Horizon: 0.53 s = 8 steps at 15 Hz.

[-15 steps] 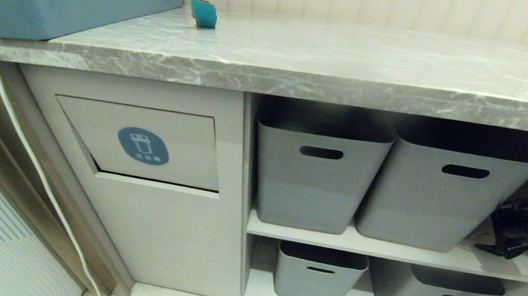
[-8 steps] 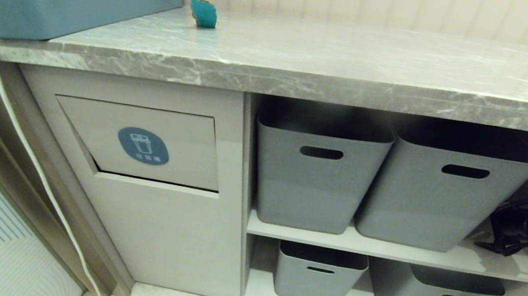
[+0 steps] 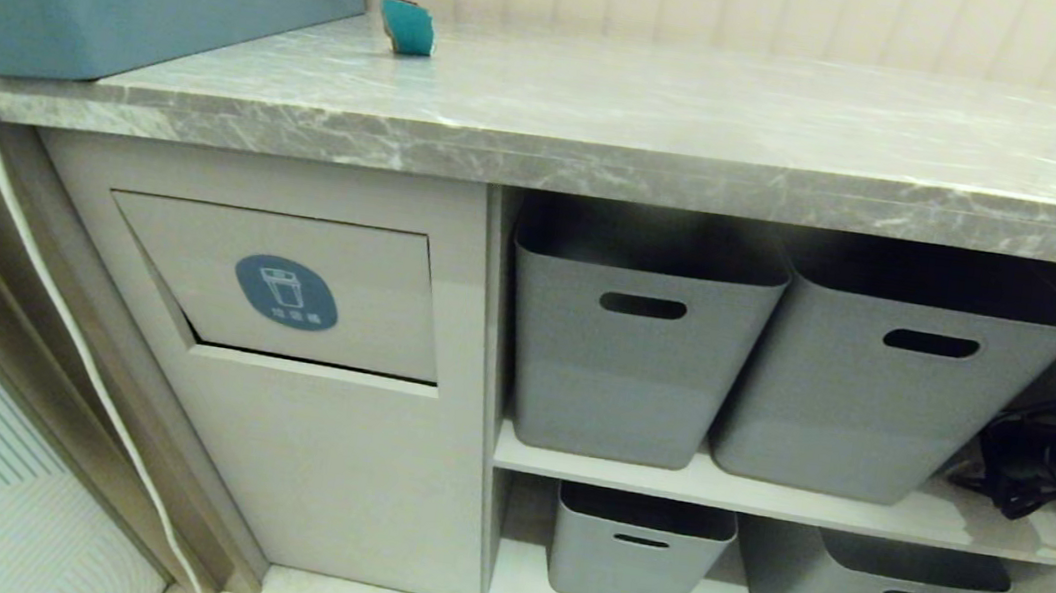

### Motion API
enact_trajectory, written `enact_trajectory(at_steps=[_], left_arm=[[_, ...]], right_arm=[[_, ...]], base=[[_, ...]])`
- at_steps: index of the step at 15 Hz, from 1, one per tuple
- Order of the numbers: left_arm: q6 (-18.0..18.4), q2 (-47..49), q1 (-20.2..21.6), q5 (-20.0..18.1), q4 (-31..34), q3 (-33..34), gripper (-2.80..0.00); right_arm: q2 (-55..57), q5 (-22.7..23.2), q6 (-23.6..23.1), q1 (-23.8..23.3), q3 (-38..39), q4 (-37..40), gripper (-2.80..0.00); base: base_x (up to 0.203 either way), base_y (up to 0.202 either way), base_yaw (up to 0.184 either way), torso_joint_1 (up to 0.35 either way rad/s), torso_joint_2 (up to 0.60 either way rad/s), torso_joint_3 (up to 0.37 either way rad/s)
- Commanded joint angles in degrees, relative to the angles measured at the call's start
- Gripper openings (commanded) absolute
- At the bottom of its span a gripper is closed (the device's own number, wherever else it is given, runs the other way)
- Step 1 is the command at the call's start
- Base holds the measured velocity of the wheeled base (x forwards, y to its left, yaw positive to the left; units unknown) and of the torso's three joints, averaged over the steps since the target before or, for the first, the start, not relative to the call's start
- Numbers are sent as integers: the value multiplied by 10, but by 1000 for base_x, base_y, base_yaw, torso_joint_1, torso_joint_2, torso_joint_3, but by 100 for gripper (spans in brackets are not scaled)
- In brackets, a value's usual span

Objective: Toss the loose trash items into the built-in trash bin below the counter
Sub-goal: Pick up the garbage

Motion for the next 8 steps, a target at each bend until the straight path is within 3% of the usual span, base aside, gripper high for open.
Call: enact_trajectory(at_steps=[1, 8], left_arm=[[0, 1, 0, 0, 0, 1, -280], [0, 1, 0, 0, 0, 2, -280]], right_arm=[[2, 1, 3, 0, 1, 0, -280], [-6, -19, -1, -6, 16, 0, -280]], base=[[0, 0, 0, 0, 0, 0], [0, 0, 0, 0, 0, 0]])
